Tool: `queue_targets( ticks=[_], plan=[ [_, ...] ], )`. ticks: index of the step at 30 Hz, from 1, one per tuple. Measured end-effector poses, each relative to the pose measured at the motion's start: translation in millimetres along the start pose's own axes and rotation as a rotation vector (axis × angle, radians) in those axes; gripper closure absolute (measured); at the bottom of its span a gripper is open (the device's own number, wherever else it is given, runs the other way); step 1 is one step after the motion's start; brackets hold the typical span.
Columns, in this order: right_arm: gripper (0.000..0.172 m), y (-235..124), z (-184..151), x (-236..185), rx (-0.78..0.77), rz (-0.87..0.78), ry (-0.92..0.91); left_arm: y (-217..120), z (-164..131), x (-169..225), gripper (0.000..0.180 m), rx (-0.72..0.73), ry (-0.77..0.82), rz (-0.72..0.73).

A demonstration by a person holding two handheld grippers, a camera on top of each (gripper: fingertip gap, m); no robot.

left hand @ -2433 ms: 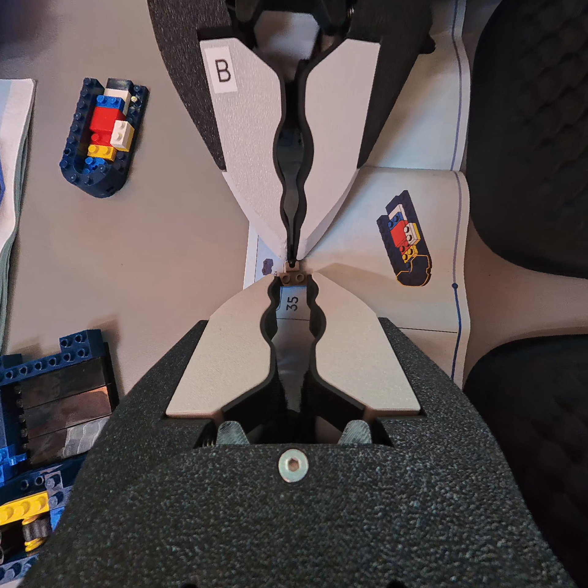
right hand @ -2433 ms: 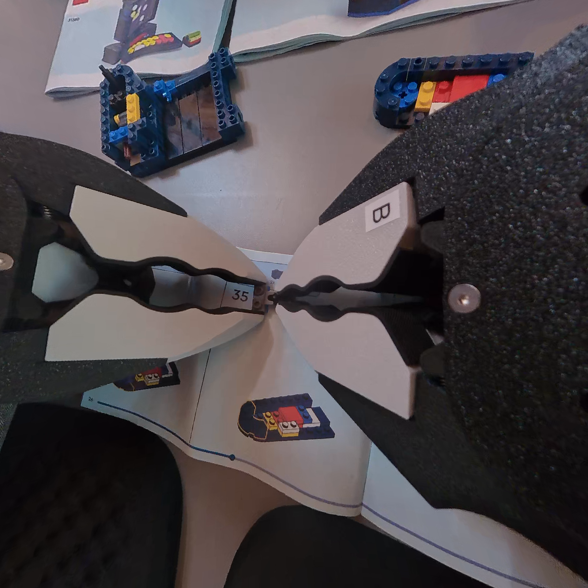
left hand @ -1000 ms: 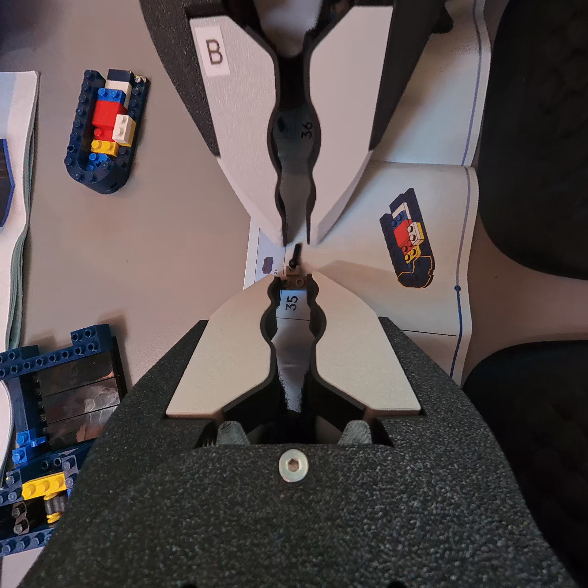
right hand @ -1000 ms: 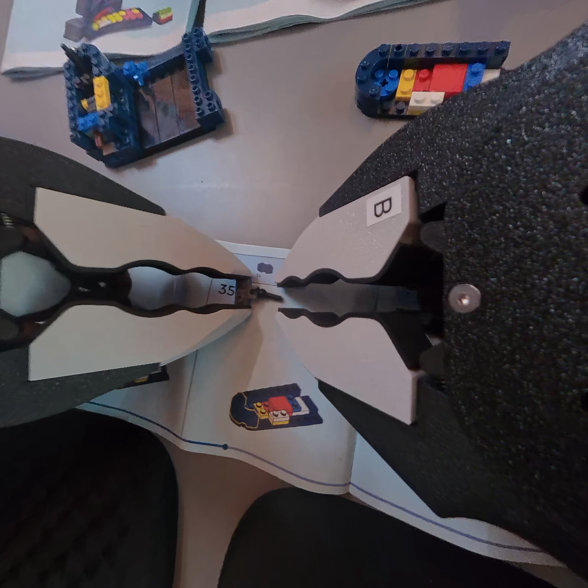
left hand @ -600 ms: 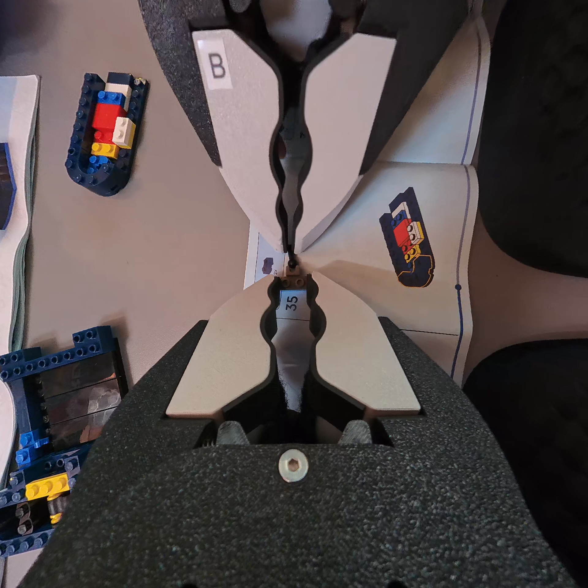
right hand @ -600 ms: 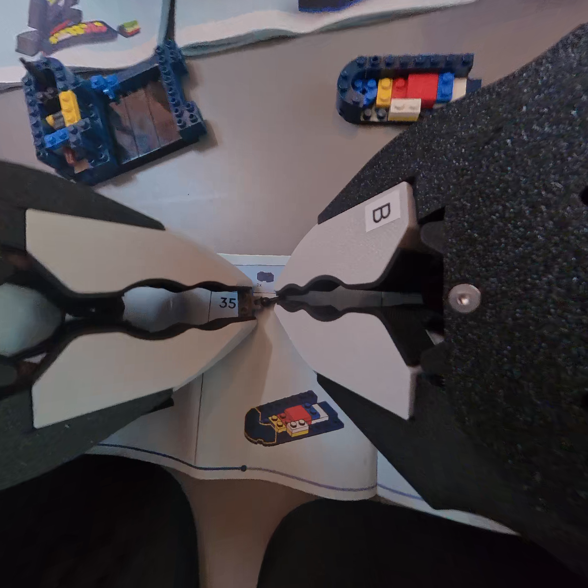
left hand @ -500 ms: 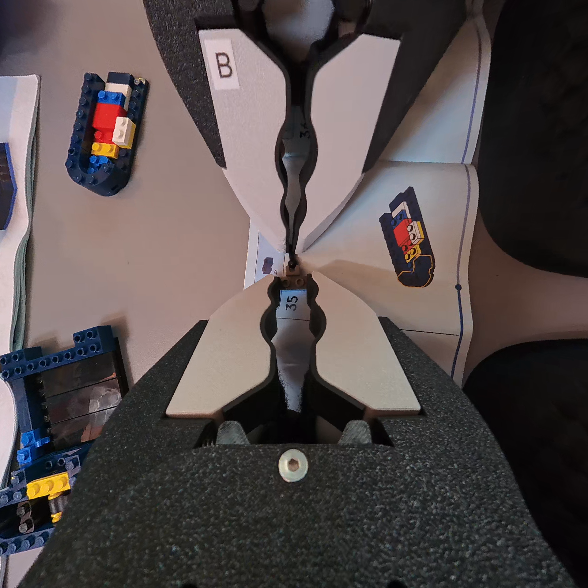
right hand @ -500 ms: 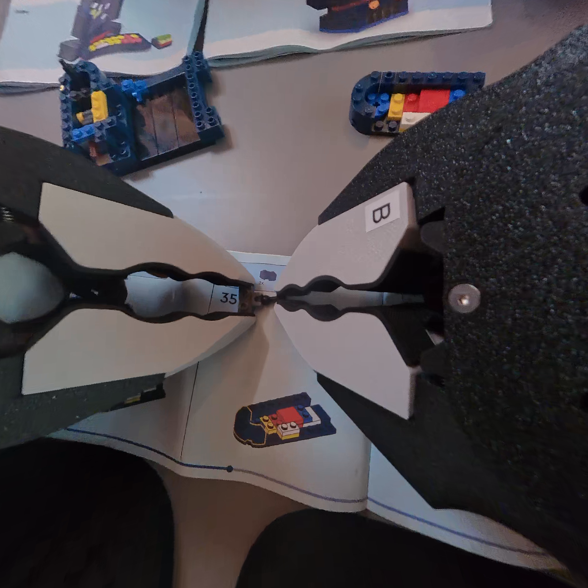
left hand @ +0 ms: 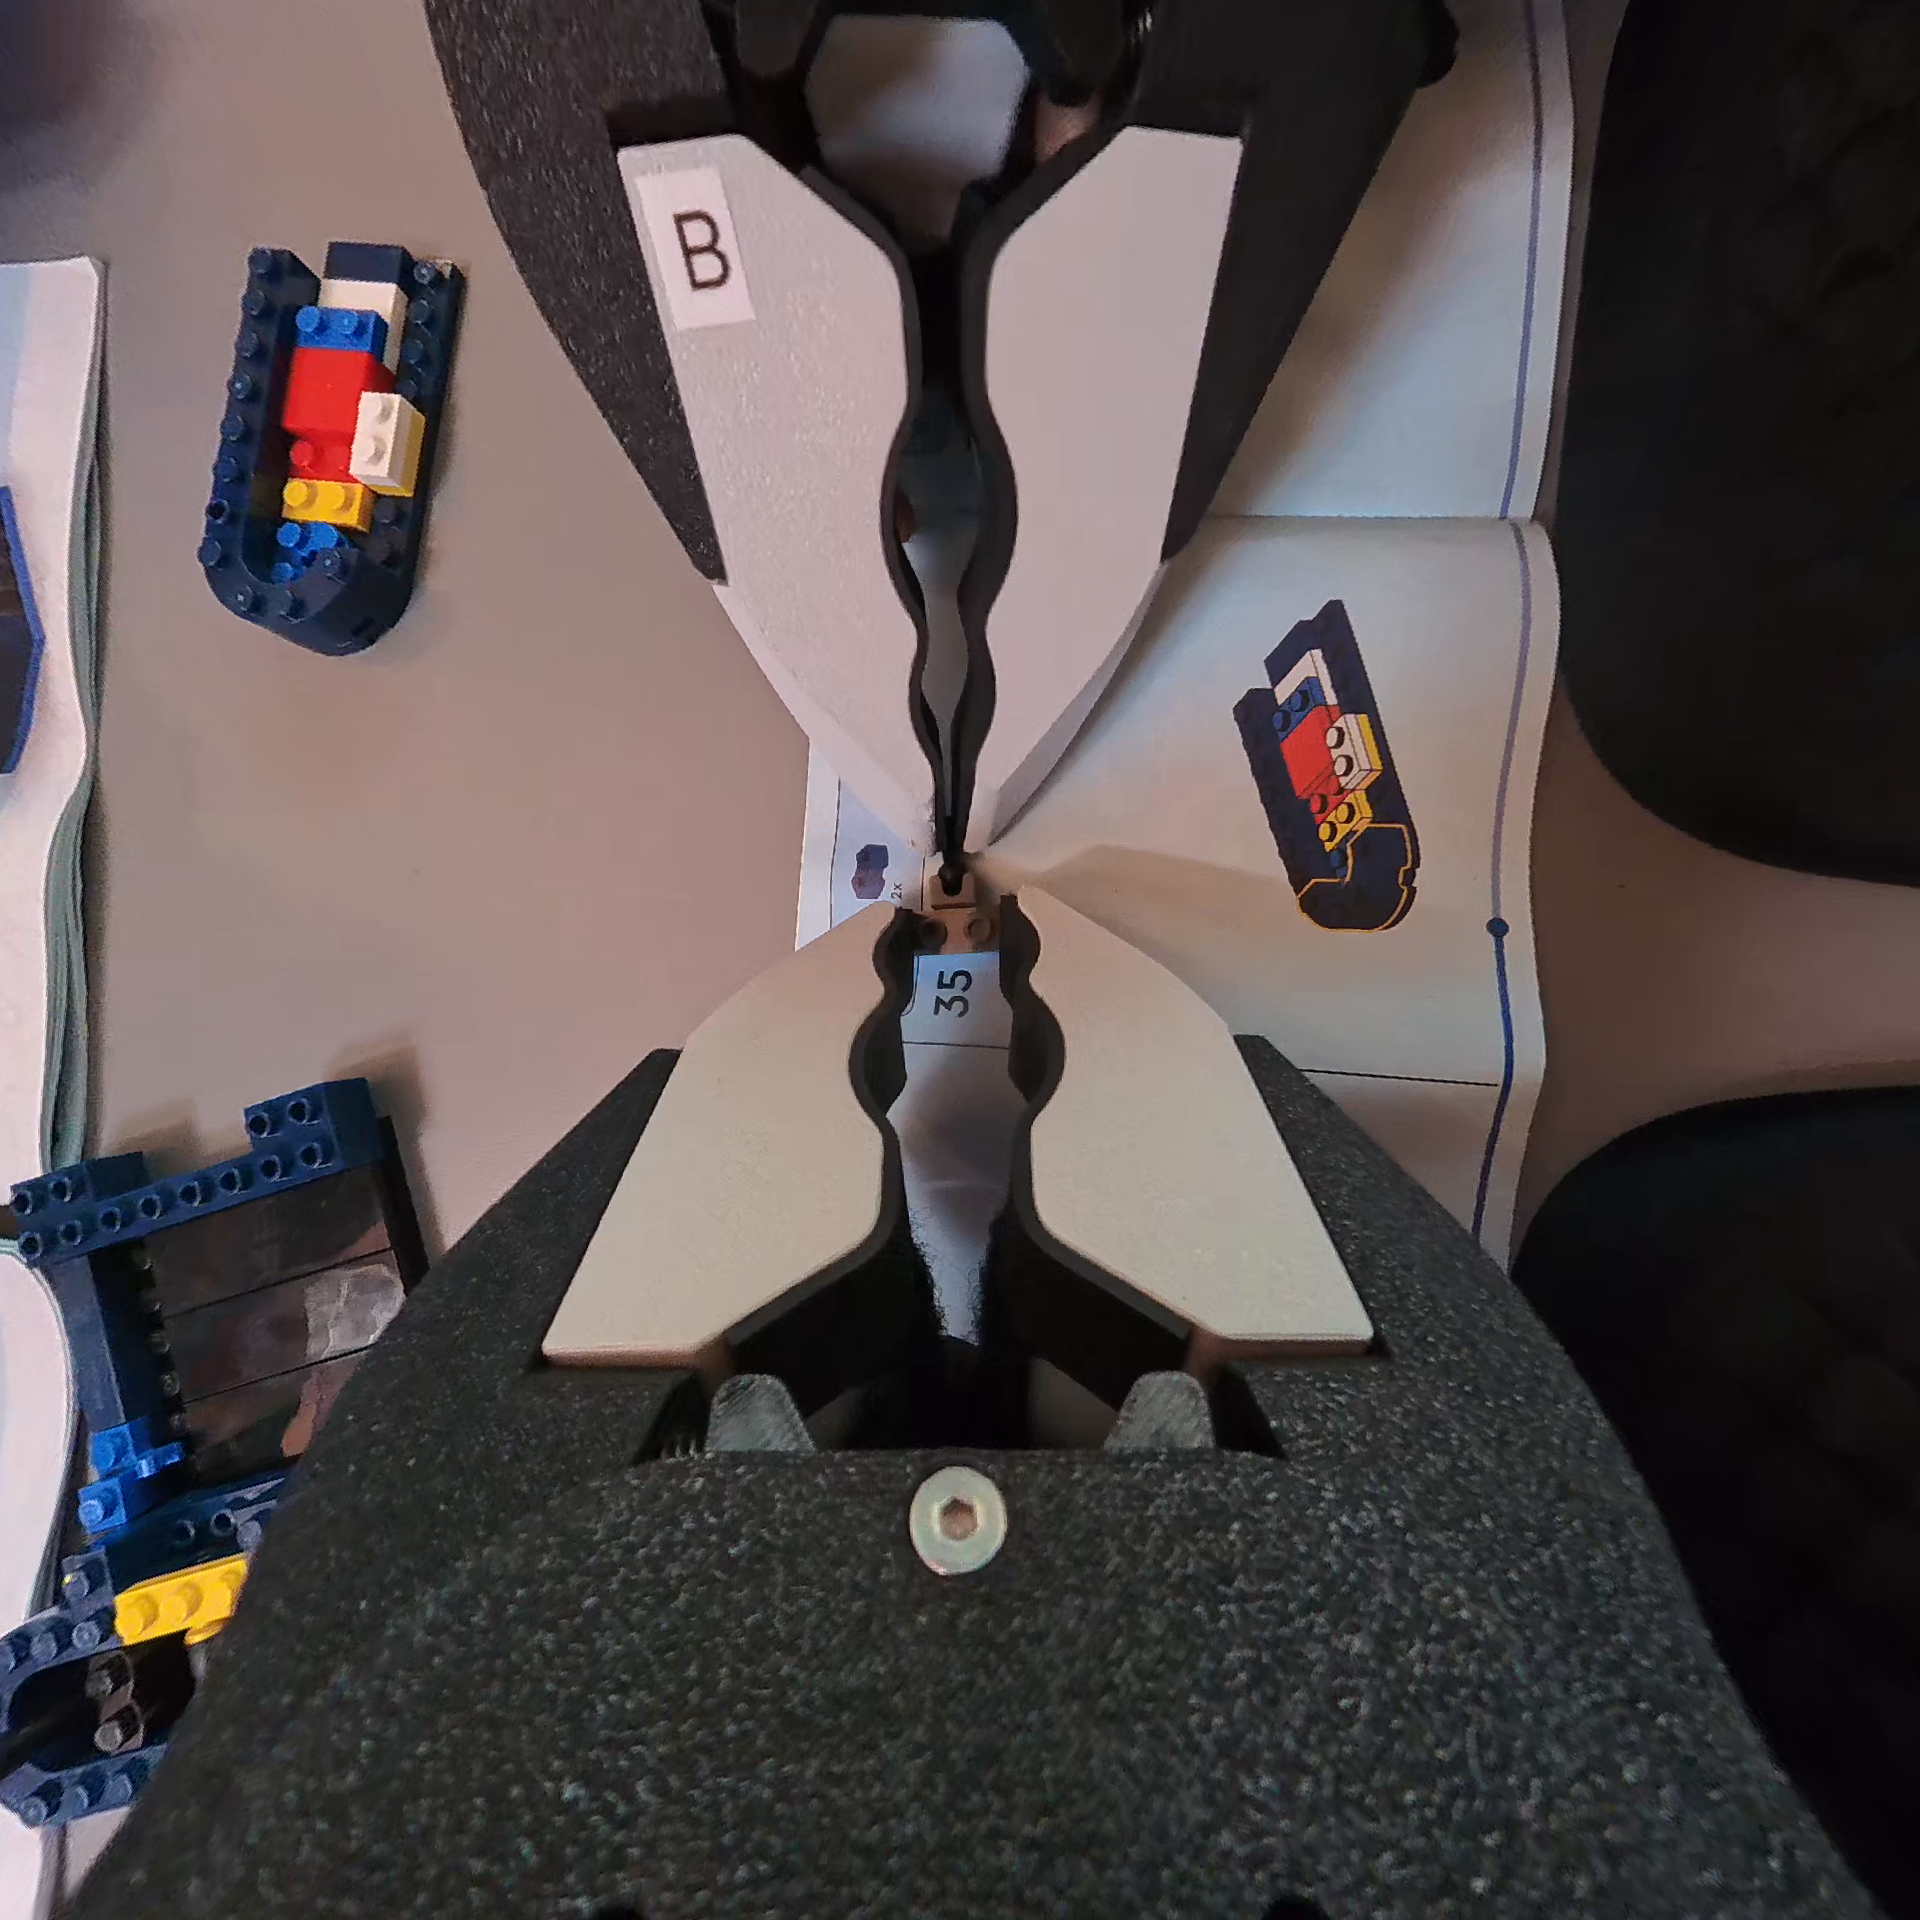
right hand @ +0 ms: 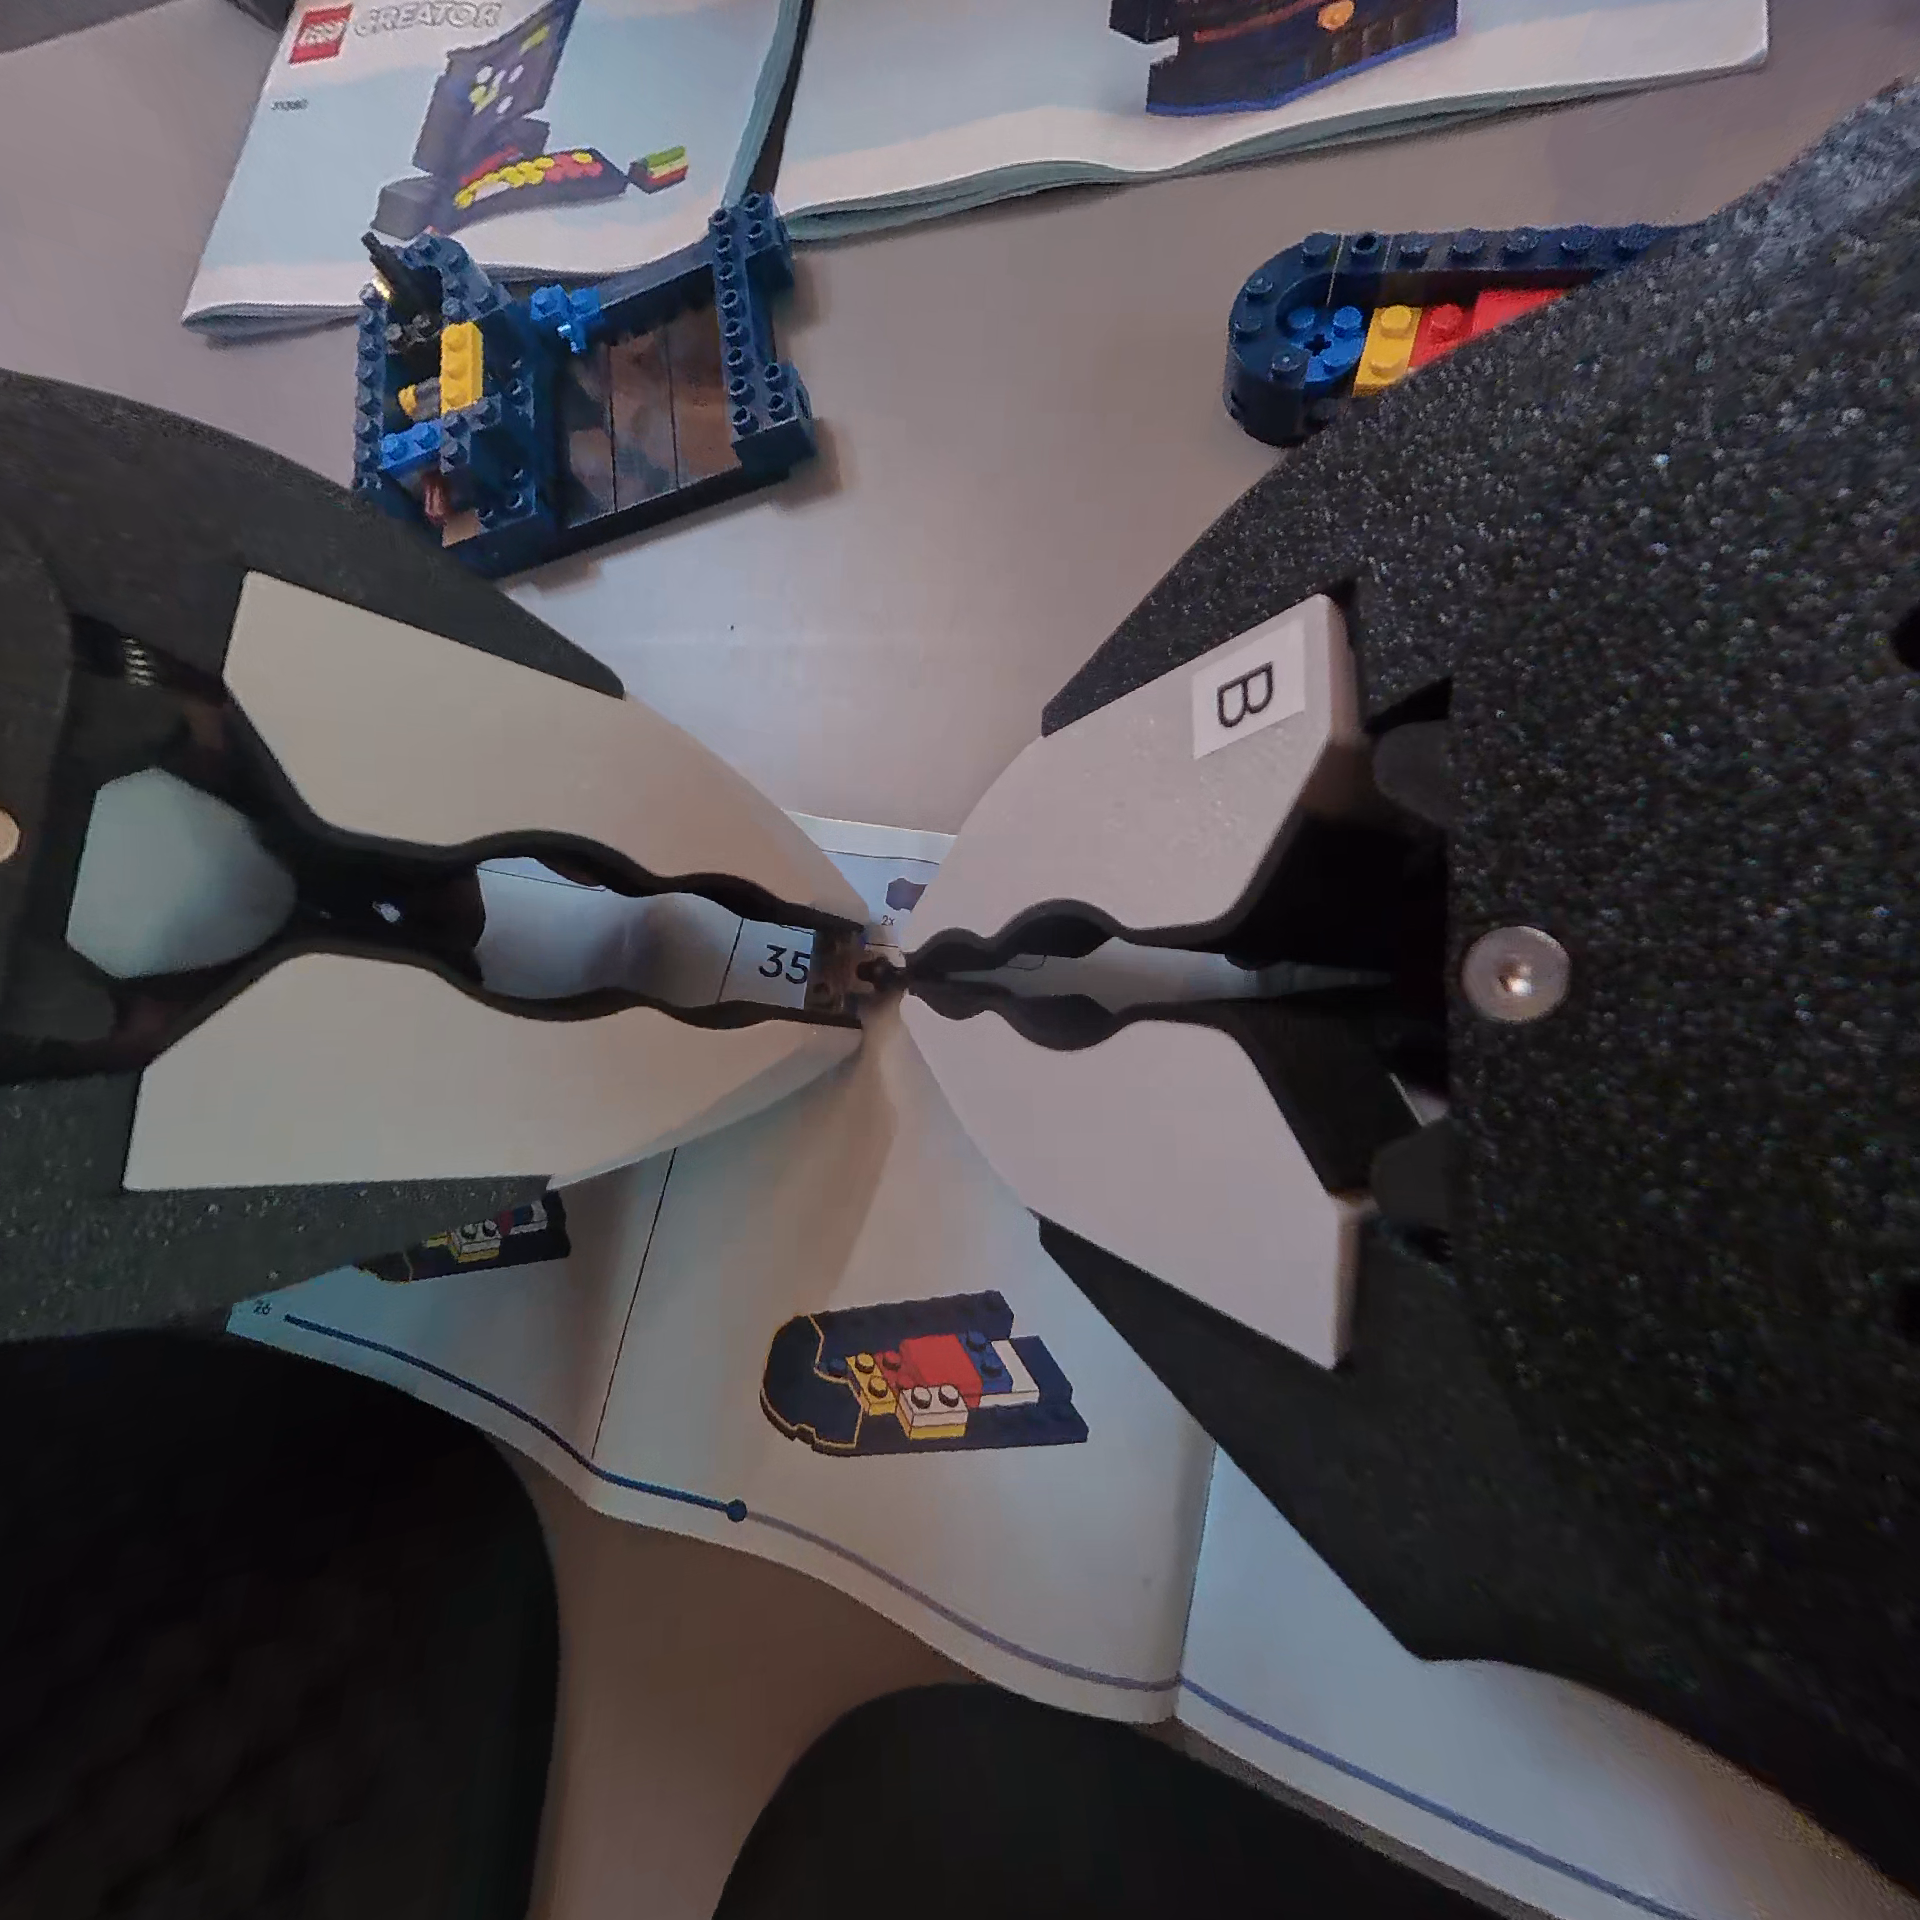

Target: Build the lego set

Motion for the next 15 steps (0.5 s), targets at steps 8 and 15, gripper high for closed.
queue_targets(
  ticks=[8, 15],
  plan=[
    [0.170, 2.0, 2.7, -0.1, 0.015, -0.009, -0.034, 0.1, 1.0, 0.1, 0.165, -0.033, 0.004, -0.002],
    [0.171, 2.6, 4.1, -0.1, 0.021, -0.015, -0.040, 0.2, 2.4, 0.5, 0.165, -0.089, 0.002, 0.006]
  ],
)
Point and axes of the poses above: each gripper's, where its closed fingertips meet, y out along the fingers, z out of its top, x = y × z across the jaws, the point moved 3 cm from there along -y, back along the fingers, and after that the axes turned 4 degrees about y, right-handed, at the moved point
